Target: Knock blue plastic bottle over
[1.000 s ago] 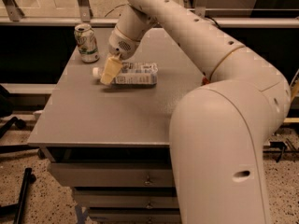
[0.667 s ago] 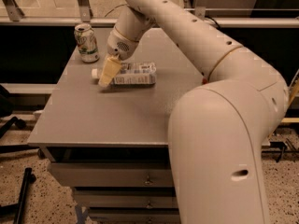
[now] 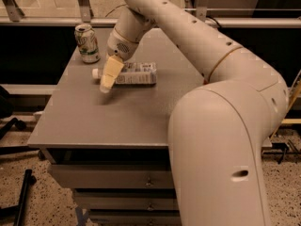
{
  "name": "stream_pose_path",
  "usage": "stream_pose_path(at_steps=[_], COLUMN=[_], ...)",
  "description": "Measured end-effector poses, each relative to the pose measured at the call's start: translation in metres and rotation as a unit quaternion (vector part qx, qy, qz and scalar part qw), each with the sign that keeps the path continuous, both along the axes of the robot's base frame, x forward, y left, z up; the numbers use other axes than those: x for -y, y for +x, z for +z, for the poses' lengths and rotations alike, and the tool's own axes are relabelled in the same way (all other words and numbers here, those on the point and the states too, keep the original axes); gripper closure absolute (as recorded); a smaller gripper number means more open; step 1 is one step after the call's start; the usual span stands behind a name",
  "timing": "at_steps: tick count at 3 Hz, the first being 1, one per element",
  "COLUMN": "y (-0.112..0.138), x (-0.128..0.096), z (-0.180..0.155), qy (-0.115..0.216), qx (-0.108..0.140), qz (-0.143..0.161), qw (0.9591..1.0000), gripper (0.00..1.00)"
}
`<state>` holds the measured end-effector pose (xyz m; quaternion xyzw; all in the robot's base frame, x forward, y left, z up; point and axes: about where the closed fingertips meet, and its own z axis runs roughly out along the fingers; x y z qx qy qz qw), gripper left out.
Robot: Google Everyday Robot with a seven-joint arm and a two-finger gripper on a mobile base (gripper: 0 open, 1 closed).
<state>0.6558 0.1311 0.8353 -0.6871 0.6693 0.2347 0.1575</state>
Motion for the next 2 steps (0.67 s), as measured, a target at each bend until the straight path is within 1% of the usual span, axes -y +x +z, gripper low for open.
stream_pose_path(at_steps=[1, 2], y=[-0.002, -0.012], x=[0.02, 0.074], z=[0.011, 0.025], qy=[-0.026, -0.108], qx=[0.019, 0.035], qz=[-0.035, -0.123], qw=[0.9989, 0.9859], gripper=[0.0, 0.0])
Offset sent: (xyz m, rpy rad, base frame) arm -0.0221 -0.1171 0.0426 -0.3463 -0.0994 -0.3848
